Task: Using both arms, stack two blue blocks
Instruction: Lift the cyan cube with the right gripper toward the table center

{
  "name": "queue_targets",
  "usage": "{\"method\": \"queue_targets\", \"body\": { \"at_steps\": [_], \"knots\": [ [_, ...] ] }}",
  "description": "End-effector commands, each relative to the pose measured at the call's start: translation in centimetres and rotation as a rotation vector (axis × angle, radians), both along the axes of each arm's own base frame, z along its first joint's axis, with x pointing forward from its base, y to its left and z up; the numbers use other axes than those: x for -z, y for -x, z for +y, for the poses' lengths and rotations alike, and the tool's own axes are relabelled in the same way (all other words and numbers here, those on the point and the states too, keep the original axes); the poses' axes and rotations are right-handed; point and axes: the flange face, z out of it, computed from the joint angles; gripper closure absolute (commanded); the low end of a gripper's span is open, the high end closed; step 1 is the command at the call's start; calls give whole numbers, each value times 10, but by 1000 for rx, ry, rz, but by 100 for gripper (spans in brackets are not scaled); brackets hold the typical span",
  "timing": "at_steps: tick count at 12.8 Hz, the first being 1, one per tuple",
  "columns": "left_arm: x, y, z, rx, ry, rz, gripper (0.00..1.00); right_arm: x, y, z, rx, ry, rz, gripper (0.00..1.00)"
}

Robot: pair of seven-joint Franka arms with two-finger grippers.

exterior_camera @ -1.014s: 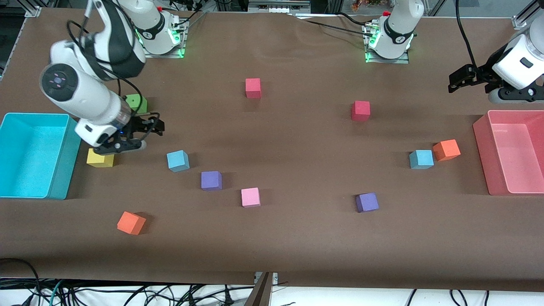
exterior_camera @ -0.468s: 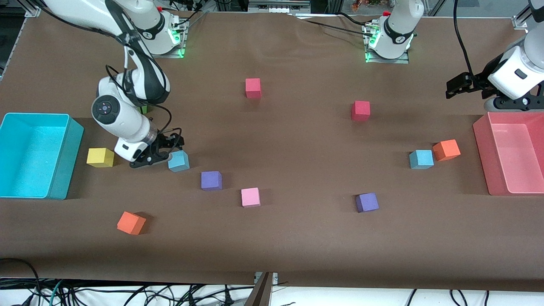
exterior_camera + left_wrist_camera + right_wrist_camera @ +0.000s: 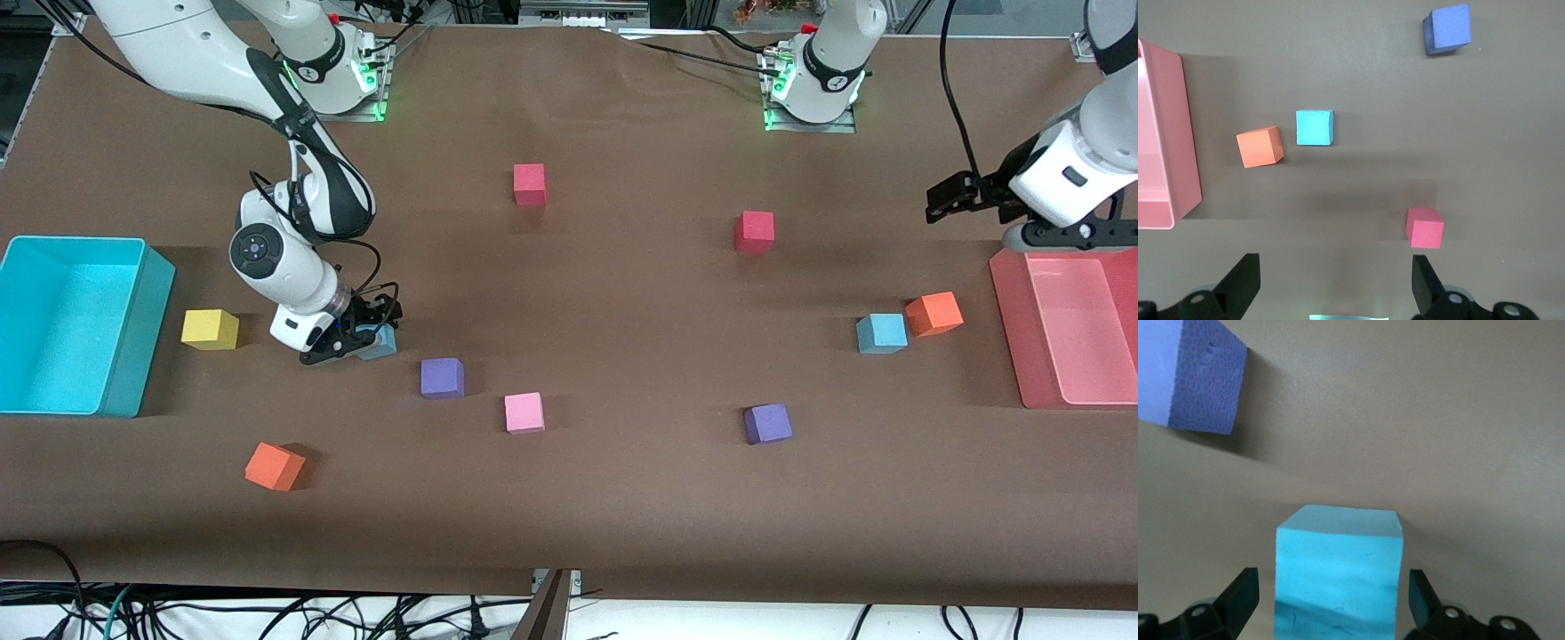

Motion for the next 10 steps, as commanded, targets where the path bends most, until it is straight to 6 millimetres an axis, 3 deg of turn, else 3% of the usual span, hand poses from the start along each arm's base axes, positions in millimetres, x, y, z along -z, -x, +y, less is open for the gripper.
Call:
{"method": "queue_targets", "body": {
  "at_steps": [1, 2, 3, 6, 10],
  "knots": [
    [-6, 5, 3, -1, -14, -18, 0, 5, -4, 1, -33, 7, -21, 33],
    [-9, 7, 3, -8, -15, -1, 0, 3, -4, 1, -31, 6, -24, 71],
    [-15, 9, 3, -8, -15, 6, 0, 2, -4, 1, -30, 6, -25, 79],
    [-35, 11, 2, -3, -15, 10, 0, -24, -11, 1, -30, 11, -43, 81],
    [-37, 12, 2, -2, -15, 13, 0, -103, -26, -4, -16, 67, 59, 81]
  ]
}}
